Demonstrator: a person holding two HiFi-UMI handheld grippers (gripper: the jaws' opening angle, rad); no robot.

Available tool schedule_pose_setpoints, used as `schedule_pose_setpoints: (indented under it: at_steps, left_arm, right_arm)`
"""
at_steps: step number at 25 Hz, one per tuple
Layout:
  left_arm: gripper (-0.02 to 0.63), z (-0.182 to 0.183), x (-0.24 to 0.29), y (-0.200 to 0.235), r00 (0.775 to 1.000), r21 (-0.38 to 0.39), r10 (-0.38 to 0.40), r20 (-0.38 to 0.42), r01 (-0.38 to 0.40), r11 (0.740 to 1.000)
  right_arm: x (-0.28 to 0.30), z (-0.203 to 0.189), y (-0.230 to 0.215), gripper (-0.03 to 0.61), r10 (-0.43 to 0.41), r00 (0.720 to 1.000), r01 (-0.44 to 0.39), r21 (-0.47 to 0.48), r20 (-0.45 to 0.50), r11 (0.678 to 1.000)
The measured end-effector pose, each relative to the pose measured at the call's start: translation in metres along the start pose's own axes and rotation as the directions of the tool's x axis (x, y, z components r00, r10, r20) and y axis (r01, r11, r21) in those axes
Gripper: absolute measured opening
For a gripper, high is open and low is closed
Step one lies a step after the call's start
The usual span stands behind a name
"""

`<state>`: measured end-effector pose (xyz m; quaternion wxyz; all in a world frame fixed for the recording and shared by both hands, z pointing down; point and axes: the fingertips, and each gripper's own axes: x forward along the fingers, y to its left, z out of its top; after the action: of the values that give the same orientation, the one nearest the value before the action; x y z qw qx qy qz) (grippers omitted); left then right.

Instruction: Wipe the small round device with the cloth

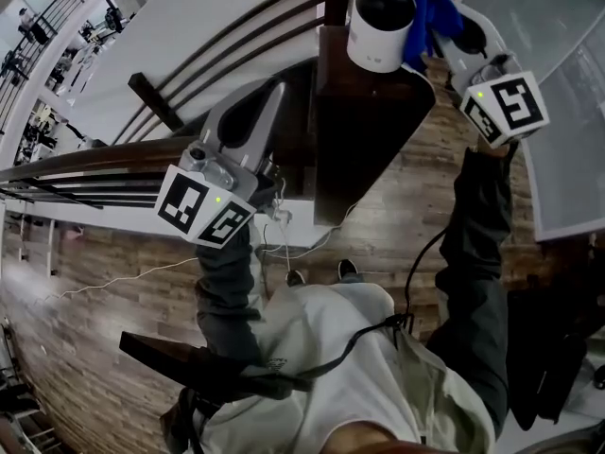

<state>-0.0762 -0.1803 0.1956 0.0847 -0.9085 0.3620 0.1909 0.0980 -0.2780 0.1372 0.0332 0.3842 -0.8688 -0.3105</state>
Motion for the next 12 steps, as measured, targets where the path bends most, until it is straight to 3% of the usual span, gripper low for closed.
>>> schedule_pose_setpoints:
  at_steps: [3,6,8,10,12]
  left_arm:
    - [0.002,-0.004,0.003,-0.002,1.0,-0.009,-0.011,-0.006,0.011,1.0]
    - [0.002,-0.005,0.005,-0.005,1.0,-0.018,-0.023,-0.003,0.023,1.0]
    - [0.002,-0.005,0.006,-0.006,1.0,-0.025,-0.028,-0.001,0.028,0.999]
    - [0.002,-0.007,0.007,-0.007,1.0,-0.029,-0.03,0.001,0.03,0.999]
    - [0.002,-0.008,0.006,-0.007,1.0,-0.03,-0.031,0.001,0.031,0.999]
  right_arm:
    - [0.0,0.025,-0.017,0.02,-0.035,0.997,0.033,0.028,0.073,0.999]
    - [0.009,0.072,-0.016,0.02,-0.021,0.995,0.034,-0.134,0.098,0.99]
    - [0.022,0.094,0.001,0.02,0.022,0.998,-0.004,-0.291,0.057,0.957]
    - [0.034,0.099,0.023,0.02,0.056,0.998,-0.056,-0.444,-0.014,0.894]
    - [0.038,0.096,0.04,0.018,0.057,0.997,-0.071,-0.513,-0.042,0.855]
